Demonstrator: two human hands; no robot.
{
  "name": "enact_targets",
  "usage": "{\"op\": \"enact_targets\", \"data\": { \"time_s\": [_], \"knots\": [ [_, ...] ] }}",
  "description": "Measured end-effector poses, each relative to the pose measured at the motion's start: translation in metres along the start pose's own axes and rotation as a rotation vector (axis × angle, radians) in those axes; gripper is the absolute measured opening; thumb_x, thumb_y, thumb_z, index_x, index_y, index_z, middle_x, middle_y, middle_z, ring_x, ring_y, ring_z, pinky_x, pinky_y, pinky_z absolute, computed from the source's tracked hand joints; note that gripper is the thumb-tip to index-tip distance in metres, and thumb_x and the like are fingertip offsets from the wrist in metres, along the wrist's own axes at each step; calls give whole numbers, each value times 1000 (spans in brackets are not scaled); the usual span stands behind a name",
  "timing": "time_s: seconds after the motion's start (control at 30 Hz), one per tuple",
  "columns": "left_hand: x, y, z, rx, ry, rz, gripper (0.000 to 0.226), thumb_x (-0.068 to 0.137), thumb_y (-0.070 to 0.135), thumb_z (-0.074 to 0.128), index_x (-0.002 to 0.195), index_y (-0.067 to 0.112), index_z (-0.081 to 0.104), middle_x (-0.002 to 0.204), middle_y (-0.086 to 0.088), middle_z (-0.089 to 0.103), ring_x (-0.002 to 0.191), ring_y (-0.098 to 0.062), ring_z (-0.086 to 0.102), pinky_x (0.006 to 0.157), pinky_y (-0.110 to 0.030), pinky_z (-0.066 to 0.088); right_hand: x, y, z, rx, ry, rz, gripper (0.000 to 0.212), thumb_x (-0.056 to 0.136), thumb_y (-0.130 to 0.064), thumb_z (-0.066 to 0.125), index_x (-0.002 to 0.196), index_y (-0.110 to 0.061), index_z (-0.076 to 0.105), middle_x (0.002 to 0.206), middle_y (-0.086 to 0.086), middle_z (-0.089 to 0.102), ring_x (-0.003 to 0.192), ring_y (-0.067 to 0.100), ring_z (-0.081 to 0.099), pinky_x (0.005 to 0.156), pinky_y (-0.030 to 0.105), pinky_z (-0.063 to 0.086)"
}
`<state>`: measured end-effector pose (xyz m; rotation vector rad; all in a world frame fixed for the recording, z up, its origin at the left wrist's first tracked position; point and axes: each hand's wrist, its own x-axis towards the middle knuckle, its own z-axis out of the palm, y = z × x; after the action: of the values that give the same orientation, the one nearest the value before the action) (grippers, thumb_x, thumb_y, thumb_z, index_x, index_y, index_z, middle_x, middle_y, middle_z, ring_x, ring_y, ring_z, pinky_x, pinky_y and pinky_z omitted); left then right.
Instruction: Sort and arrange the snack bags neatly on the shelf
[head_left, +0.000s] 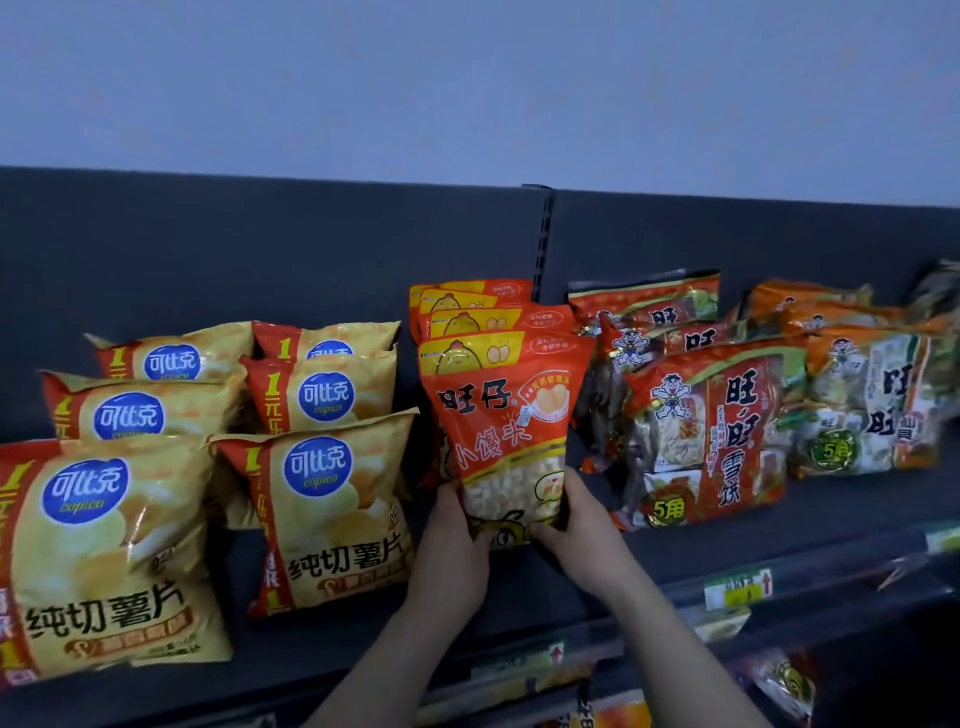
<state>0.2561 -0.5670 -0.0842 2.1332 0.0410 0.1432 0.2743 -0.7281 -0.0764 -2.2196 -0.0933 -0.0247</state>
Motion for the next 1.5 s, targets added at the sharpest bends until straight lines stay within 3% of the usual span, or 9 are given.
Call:
{"op": "enact_targets", "data": {
  "time_s": [0.17,0.27,0.43,0.57,0.67,0.97,1.1,1.33,1.5],
  "knots": [
    [-7,1,-2,57,-13,55,61,91,13,63,143,20,32,137,-1,49,125,-14,47,91,-14,31,-12,3,1,-75,32,-5,59,87,-17,69,138,-27,41,124,-12,54,116,5,49,88,20,41],
    [-14,6,-8,146,12,98,65,93,20,62,147,20,26,135,-1,49,121,-14,50,89,-15,36,-25,0,-1,-188,68,28,55,87,-31,68,136,-26,45,123,-4,57,116,16,53,88,32,49],
    [-36,24,-38,341,76,248,41,97,36,52,134,25,42,122,5,54,108,-11,54,86,-22,46,-49,-33,-14,-427,68,-28,40,94,-39,58,129,-20,54,122,0,56,112,17,54,82,28,48],
    [-56,29,-69,452,178,311,42,98,44,47,137,28,47,125,10,57,111,-8,54,88,-20,44,-62,-73,-6,-455,39,-183,39,95,-43,53,129,-22,53,119,-6,57,110,13,54,85,26,48],
    [-69,23,-101,520,289,295,42,94,44,54,133,26,55,121,9,63,110,-11,58,87,-24,46,-66,-103,11,-481,7,-316,39,96,-43,51,131,-25,52,123,-8,56,113,11,50,90,23,44],
    [-118,-38,-216,723,561,68,35,70,32,84,99,17,73,82,3,72,71,-21,69,55,-30,54,-77,-191,95,-453,-173,-598,47,97,-51,45,139,-31,43,137,-14,47,126,6,42,100,21,37],
    [-140,-71,-266,728,597,-29,29,78,39,71,102,22,70,88,4,72,77,-24,68,59,-33,54,-89,-229,140,-412,-251,-679,49,97,-48,46,142,-31,41,138,-16,46,126,4,42,101,20,36],
    [-155,-136,-351,744,607,-156,27,78,37,74,100,20,71,86,-2,72,76,-31,67,60,-36,54,-99,-292,237,-412,-305,-702,38,97,-40,50,133,-28,50,130,-11,52,123,11,47,99,23,35],
    [-137,-180,-408,713,524,-187,34,92,46,53,119,26,61,113,4,66,104,-23,59,81,-33,46,-82,-325,310,-519,-307,-594,33,99,-31,48,130,-23,52,133,-5,52,122,16,47,98,29,42]
  ]
}}
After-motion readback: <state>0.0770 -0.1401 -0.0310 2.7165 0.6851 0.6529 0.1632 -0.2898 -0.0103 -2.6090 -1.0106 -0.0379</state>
